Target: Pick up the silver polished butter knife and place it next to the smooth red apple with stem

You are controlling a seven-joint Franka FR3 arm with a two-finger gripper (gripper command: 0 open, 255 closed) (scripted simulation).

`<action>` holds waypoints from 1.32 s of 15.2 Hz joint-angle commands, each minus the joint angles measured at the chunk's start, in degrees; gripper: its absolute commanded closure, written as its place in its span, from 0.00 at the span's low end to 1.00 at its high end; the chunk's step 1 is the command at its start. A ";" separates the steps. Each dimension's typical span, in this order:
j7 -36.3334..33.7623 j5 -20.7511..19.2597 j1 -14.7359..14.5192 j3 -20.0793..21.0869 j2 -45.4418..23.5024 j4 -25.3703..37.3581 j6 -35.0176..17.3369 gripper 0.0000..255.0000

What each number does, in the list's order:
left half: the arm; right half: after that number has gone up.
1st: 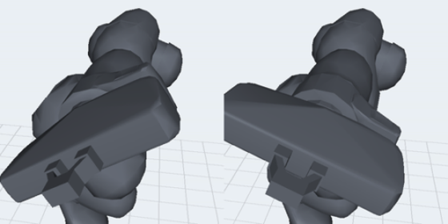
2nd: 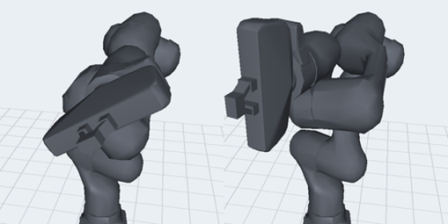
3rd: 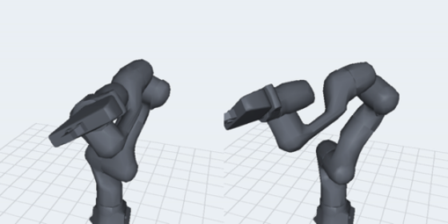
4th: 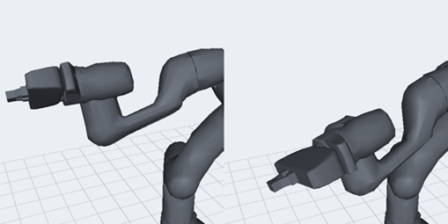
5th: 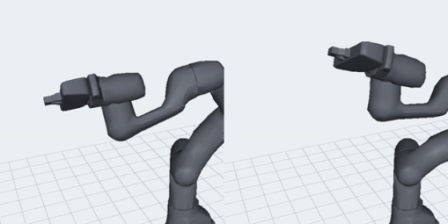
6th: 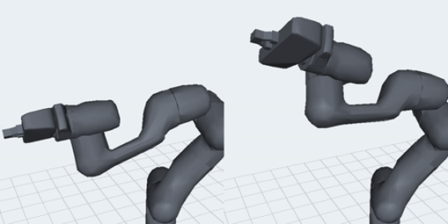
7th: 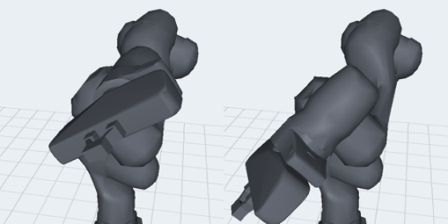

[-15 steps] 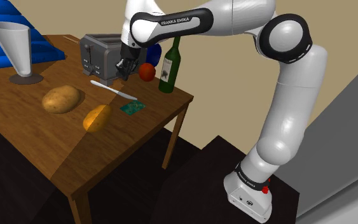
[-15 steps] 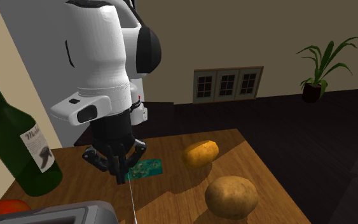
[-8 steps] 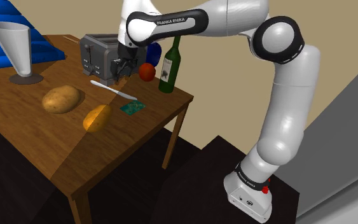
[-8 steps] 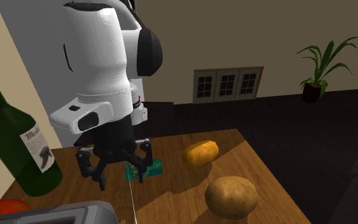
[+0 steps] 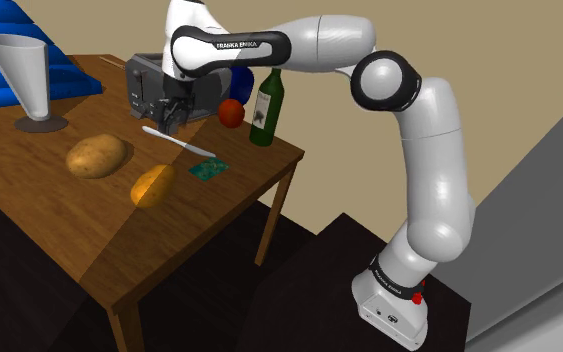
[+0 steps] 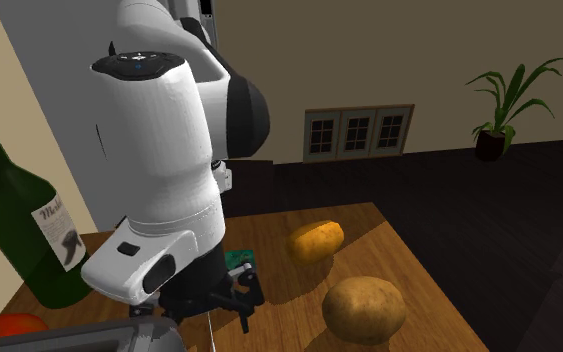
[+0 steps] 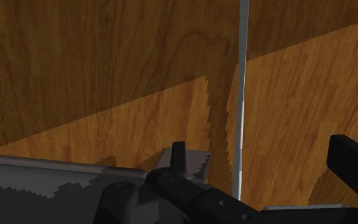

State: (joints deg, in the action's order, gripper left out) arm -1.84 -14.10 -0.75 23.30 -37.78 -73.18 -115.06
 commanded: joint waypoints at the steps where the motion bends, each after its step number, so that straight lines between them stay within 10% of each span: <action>1: 0.00 -0.22 -0.06 -0.13 -0.68 -0.36 -0.99 0.00; 12: -0.25 -0.66 -0.24 -0.43 -1.94 -1.03 -2.88 0.00; 13: -0.25 -0.67 -0.26 -0.43 -1.97 -0.99 -2.87 1.00; 20: -0.27 -0.68 -0.28 -0.44 -2.02 -0.98 -2.90 1.00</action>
State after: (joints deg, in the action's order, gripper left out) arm -2.12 -14.79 -1.02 22.87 -39.71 -74.10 -117.98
